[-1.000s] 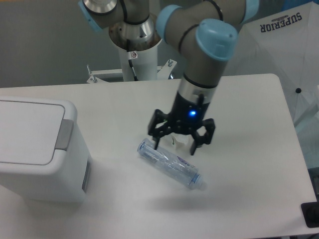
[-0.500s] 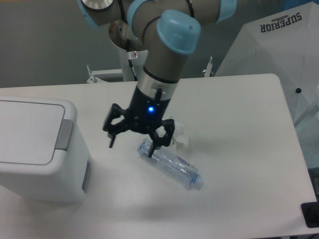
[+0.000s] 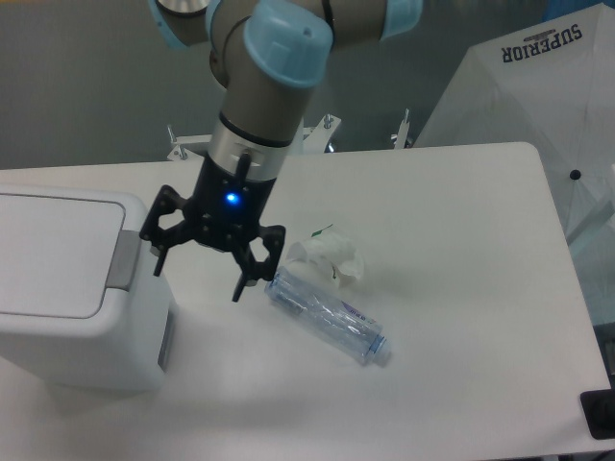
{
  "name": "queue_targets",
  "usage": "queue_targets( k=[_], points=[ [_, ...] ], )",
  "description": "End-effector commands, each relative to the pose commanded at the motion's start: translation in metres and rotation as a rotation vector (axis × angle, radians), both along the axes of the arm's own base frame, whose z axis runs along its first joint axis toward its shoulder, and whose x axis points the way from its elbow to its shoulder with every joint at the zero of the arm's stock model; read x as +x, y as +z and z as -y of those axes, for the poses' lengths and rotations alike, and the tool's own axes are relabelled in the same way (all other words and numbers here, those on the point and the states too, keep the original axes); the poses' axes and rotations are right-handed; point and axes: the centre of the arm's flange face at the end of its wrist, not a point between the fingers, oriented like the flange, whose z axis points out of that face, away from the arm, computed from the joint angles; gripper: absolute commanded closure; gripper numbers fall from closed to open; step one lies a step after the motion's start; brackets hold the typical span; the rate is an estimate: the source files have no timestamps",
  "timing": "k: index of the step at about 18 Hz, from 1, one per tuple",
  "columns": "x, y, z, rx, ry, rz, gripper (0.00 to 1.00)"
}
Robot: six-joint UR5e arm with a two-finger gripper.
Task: Open the trash can
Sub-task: 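Lower the gripper onto the trash can lid edge and push it open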
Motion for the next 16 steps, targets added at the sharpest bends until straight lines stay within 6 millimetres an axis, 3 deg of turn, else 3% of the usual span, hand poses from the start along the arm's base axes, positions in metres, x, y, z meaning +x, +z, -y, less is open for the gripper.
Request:
queue_targets(
  k=[16],
  points=[
    [0.022,-0.015,-0.003,-0.029,-0.019,0.02,0.0]
  ],
)
